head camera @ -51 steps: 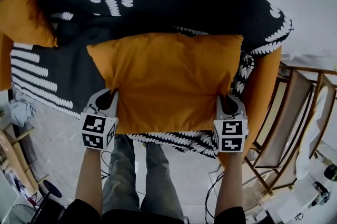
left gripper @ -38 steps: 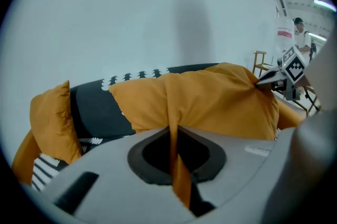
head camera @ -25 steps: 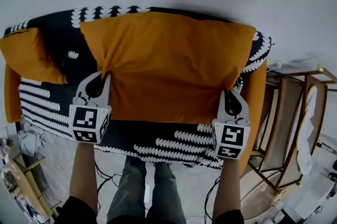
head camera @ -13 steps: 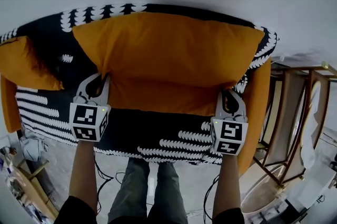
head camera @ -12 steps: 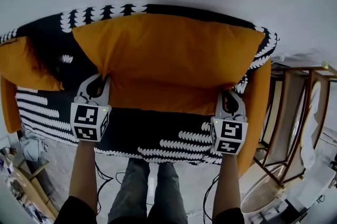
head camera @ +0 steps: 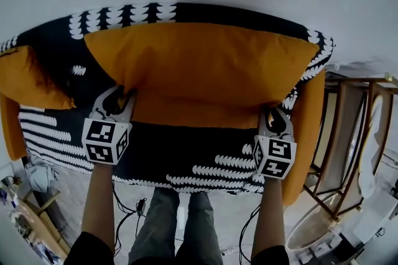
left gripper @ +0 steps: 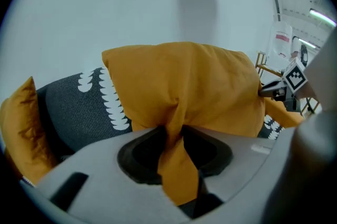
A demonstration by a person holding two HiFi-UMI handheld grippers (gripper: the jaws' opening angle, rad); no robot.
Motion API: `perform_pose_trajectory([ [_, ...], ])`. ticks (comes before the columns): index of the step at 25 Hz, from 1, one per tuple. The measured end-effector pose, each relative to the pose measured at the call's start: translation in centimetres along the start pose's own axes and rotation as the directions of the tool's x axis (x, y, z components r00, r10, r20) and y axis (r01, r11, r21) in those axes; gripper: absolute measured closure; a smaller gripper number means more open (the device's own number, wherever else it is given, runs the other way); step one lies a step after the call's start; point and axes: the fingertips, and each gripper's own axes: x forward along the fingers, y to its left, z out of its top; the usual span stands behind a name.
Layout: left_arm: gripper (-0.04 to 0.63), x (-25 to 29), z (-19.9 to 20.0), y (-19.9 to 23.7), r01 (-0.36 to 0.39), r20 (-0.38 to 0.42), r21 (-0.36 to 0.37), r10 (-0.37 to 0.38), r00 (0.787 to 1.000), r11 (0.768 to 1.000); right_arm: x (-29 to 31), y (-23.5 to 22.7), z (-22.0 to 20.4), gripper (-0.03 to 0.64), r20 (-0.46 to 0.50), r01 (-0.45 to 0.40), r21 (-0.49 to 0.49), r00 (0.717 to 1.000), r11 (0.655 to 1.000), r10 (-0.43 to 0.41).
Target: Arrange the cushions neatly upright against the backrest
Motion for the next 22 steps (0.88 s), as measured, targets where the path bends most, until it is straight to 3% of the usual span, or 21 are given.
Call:
perform_pose_trajectory([
  [4,0.422,-0.4,-0.2,0.3,-0.017,-0.004,0.004,0.017,1.000,1.000,-0.6,0.2,-0.3,0.447,0.003,-0.024,0.012,1.000,1.000,0.024],
  [12,0.359,-2.7,-0.6,-0.5,-0.027,-0.009,-0.009,0.027,1.000,1.000,-3.2,1.5,0.6,0.420,0.042,-0.081,0.034,0.996,0.996,0.080],
  [22,0.441,-9.1,1.9,-3.3,-0.030,0.058,-0.023,0.031,0.998,0.999,-10.0,2.0,4.8,0.484,0.147,-0.108,0.032,0.984,0.994,0.102],
])
